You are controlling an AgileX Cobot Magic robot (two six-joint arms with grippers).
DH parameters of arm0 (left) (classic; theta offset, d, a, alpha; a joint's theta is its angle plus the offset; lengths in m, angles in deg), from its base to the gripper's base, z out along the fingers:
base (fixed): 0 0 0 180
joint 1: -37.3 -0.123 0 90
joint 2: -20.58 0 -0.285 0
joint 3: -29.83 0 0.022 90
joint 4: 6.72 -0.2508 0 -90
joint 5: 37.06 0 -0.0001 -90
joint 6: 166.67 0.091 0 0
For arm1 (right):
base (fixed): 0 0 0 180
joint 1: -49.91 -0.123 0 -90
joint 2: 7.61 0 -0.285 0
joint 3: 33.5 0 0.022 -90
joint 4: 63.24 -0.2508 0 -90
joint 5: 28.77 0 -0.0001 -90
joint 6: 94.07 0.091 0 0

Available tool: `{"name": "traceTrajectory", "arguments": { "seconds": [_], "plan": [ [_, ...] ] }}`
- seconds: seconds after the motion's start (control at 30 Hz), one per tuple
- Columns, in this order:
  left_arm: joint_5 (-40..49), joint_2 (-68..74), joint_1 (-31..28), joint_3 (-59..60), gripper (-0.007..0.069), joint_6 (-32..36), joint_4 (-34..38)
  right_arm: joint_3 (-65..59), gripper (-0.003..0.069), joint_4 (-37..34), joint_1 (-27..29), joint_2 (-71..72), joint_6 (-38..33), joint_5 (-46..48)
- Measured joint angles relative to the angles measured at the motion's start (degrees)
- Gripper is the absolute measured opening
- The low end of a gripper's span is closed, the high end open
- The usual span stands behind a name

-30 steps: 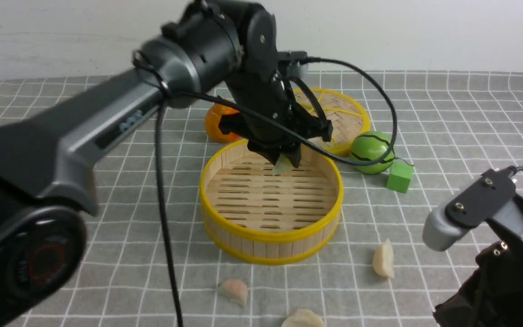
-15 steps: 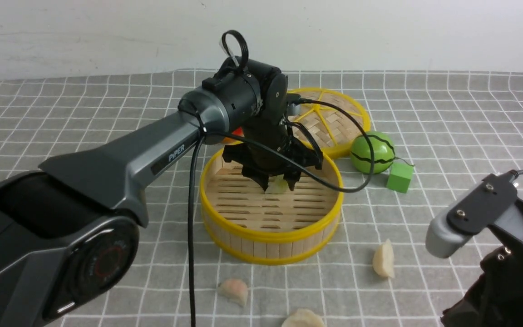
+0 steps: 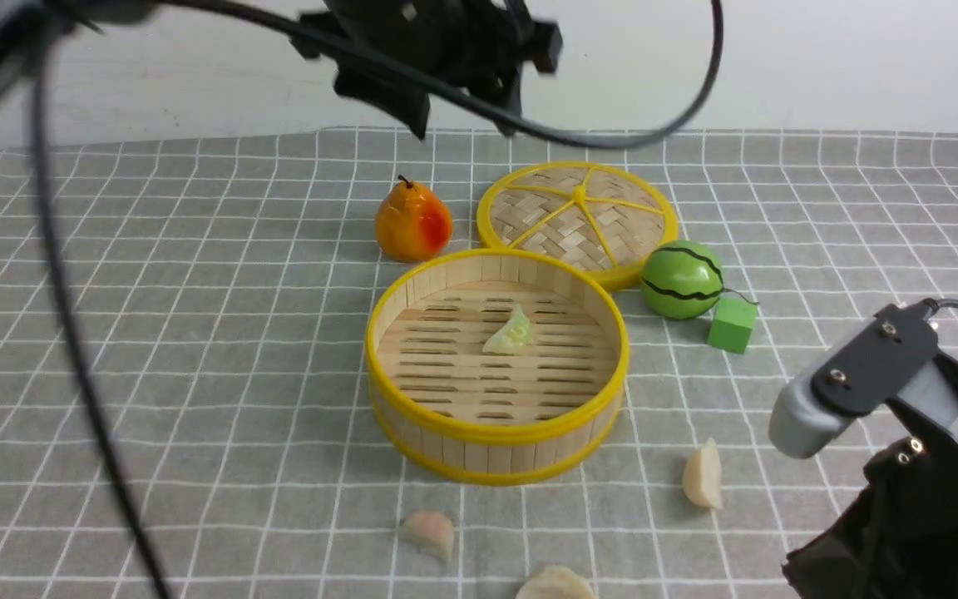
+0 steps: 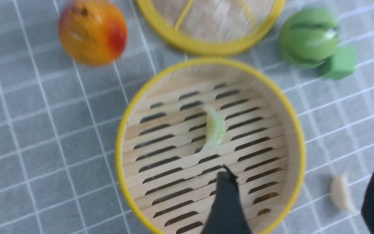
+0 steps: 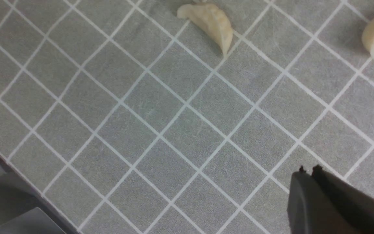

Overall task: Put the dumplings into the steamer on the table with the grey tablecloth.
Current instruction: 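Reach for and grasp a dumpling on the table with the left gripper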

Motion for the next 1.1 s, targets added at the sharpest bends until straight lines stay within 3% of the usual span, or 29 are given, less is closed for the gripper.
{"name": "traceTrajectory", "arguments": {
  "seconds": [0.2, 0.37, 0.53, 0.7, 1.1],
  "plan": [
    [0.00, -17.91, 0.00, 12.50, 0.0215, 0.92, -0.39, 6.11, 0.0020, -1.11, -0.57, -2.72, -1.48, 2.81],
    [0.00, -33.06, 0.00, 31.87, -0.0011, 1.10, -0.81, 13.28, 0.0020, -1.02, -6.55, -7.48, -2.75, 3.87],
    [0.00, -42.90, 0.00, 50.04, -0.0014, 1.16, -0.81, 19.59, 0.0021, -1.27, -11.71, -13.05, -2.93, 4.61],
    [-0.79, -42.84, 0.00, 62.86, -0.0014, 1.98, -0.29, 23.33, 0.0022, -1.33, -12.05, -13.72, -2.93, 8.16],
    [-11.51, -22.70, 0.05, 65.39, -0.0014, 16.70, 8.06, 23.85, 0.0032, 4.44, -9.00, -3.09, 0.33, 15.76]
  ]
}}
